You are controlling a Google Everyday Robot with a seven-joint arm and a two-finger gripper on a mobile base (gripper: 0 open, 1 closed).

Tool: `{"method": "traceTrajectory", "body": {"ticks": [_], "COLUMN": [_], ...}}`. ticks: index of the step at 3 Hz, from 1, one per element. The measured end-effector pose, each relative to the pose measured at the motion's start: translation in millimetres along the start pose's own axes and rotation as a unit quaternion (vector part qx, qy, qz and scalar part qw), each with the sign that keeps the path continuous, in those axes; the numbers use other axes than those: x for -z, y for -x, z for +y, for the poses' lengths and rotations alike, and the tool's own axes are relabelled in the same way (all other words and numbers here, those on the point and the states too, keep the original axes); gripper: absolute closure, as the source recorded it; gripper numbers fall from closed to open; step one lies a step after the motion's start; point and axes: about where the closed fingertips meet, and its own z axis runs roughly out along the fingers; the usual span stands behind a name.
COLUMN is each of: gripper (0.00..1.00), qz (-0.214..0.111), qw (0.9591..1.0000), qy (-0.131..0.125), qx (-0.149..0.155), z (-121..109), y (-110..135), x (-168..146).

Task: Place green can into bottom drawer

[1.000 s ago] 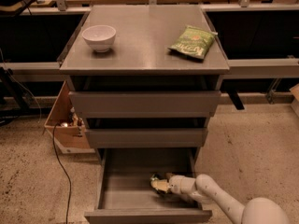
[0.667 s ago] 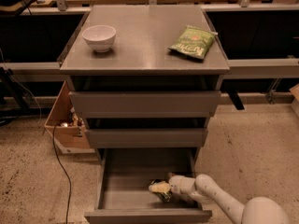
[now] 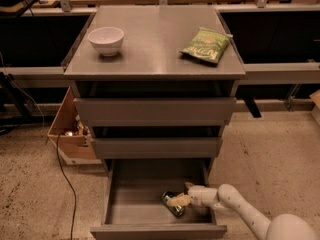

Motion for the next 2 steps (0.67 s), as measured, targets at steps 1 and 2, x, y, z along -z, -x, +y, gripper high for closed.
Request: {"method": "traceTrajectory", "body": {"ticks": [1,2], "gripper": [0.00,0.00], "qz": [-0.011,-0.028], "qw": [0.9994,0.9975], "qy": [0.005,-0.020], "qx": [0.033,0.062], "z": [1,-3], "y": [21,40], "x": [47,103]}}
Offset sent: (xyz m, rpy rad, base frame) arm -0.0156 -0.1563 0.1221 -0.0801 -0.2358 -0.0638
